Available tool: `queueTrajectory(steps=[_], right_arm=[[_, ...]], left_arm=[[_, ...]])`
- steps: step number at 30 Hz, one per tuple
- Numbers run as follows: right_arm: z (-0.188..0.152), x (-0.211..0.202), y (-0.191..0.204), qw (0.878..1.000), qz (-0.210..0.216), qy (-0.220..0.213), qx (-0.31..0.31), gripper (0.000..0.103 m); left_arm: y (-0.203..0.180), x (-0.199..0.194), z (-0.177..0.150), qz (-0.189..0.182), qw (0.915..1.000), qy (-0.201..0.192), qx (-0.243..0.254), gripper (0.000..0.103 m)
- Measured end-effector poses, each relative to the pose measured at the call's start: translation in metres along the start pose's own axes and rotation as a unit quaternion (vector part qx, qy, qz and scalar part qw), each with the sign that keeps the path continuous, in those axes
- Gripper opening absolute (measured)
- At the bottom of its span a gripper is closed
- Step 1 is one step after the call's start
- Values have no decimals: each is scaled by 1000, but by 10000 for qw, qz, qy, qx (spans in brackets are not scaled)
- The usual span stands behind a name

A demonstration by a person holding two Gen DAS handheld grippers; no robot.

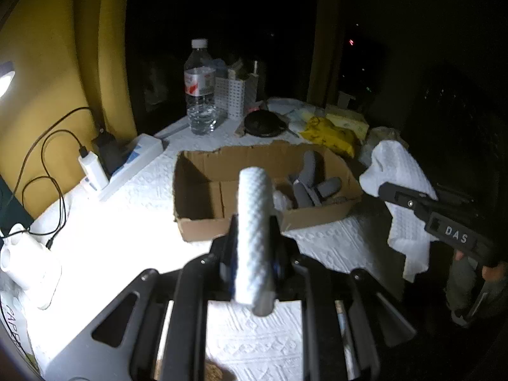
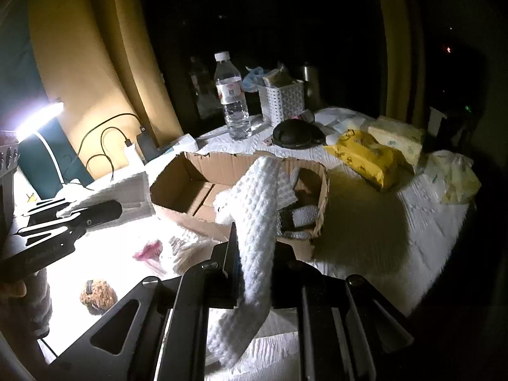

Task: Organize soft objects
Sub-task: 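Carry the towel over the box with the left gripper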

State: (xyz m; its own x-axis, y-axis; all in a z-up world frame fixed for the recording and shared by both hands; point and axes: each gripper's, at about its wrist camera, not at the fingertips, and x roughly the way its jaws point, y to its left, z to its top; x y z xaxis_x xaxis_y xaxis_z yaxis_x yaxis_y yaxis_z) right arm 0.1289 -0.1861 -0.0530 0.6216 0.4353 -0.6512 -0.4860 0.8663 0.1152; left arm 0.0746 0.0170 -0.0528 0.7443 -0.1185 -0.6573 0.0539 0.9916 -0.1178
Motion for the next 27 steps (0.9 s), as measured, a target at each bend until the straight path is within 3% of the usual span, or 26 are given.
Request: queueTrajectory(steps=[27], right_arm=[[39,46,-5,9995,135,-35,-267,14]], left_arm=[[16,41,34,121,9997,-149,-126,16]])
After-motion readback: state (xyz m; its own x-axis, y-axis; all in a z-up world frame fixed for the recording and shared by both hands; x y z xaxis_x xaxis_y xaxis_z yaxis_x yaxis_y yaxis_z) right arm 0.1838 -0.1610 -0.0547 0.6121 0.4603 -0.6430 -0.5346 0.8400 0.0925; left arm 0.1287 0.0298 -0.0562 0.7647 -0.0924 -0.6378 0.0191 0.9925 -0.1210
